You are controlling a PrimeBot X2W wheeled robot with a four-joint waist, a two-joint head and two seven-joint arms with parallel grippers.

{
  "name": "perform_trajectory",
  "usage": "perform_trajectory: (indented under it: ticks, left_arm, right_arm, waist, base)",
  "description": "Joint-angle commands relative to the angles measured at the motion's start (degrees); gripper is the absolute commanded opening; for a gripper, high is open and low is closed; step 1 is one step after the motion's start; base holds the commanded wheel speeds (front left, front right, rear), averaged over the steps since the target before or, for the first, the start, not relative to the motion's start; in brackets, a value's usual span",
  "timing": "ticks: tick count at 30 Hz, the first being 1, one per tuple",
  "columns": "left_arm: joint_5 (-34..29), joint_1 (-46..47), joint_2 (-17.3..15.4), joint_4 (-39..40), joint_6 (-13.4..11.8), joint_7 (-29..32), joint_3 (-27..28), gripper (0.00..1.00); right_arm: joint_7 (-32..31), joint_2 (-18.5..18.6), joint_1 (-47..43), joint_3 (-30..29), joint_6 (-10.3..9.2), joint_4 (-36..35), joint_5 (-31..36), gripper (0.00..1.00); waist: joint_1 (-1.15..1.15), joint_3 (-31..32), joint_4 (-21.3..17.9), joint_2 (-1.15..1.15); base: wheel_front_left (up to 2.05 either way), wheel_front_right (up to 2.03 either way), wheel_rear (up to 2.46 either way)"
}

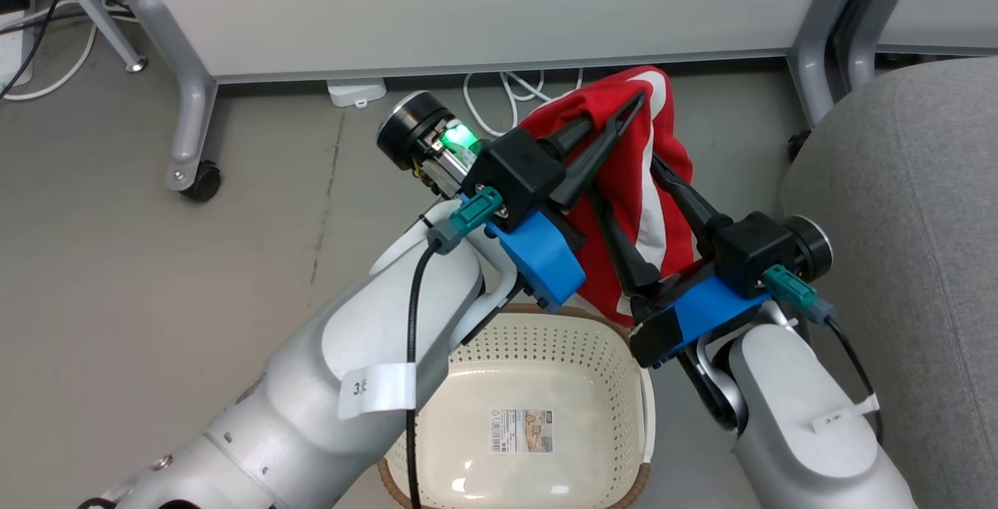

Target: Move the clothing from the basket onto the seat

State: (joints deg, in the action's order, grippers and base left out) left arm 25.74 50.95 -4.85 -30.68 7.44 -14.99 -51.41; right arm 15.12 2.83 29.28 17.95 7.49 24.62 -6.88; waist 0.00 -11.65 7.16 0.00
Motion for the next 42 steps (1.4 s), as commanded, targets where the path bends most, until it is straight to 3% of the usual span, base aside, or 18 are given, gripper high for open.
perform_trajectory:
  ticks: [1,5,6,7,8,9,32,33,34,42]
  left_arm:
    - [0.2,1.2,0.4,0.3,0.0,-0.3,-0.3,0.00]
    - [0.3,1.5,0.8,0.5,0.0,-0.3,-0.6,0.00]
    - [0.3,1.6,0.8,0.4,0.0,-0.3,-0.7,0.00]
    - [0.3,1.7,0.9,0.4,0.0,-0.3,-0.7,0.00]
    - [0.3,1.7,0.9,0.4,0.0,-0.3,-0.7,0.00]
    - [0.3,1.7,1.0,0.3,0.0,-0.3,-0.7,0.00]
    - [0.8,0.9,1.0,-0.5,0.0,-0.3,-0.2,0.02]
    - [0.9,0.8,1.0,-0.7,0.0,-0.3,-0.1,0.82]
    - [0.9,0.8,1.1,-1.0,0.0,-0.3,-0.2,1.00]
    - [1.1,0.7,1.2,-1.7,0.0,-0.3,-0.4,1.00]
  right_arm:
    - [0.1,0.1,1.7,-0.1,0.01,1.0,-0.1,1.00]
    - [0.1,0.1,3.1,-0.1,0.01,2.9,-0.9,1.00]
    - [0.1,0.1,3.4,-0.1,0.01,3.2,-1.0,0.70]
    - [0.1,0.1,3.8,0.0,0.01,3.5,-1.1,0.34]
    - [0.1,0.1,3.8,0.0,0.01,3.5,-1.1,0.34]
    - [0.1,0.1,3.9,0.1,0.01,3.7,-1.3,0.00]
    - [0.1,0.1,4.3,0.6,0.01,3.8,-2.9,0.00]
    - [0.1,0.1,4.3,0.7,0.01,3.7,-2.9,0.00]
    - [0.1,0.1,4.3,0.7,0.01,3.7,-3.1,0.00]
    - [0.0,0.1,4.4,0.6,0.01,3.2,-3.7,0.00]
  waist:
    - [0.00,-0.4,0.4,0.00]
    - [0.00,-0.7,0.7,0.00]
    - [0.00,-0.7,0.8,0.00]
    - [0.00,-0.8,0.8,0.00]
    - [0.00,-0.8,0.8,0.00]
    - [0.00,-0.8,0.8,0.00]
    - [0.00,-0.4,0.1,0.00]
    - [0.00,-0.4,0.1,0.00]
    - [0.00,-0.4,0.1,0.00]
    - [0.00,-0.8,-0.2,0.00]
  base:
    - [0.00,0.00,0.00]
    - [0.00,0.00,0.00]
    - [0.00,0.00,0.00]
    - [0.00,0.00,0.00]
    - [0.00,0.00,0.00]
    - [0.00,0.00,0.00]
    - [0.00,0.00,0.00]
    - [0.00,0.00,0.00]
    - [0.00,0.00,0.00]
    - [0.00,0.00,0.00]
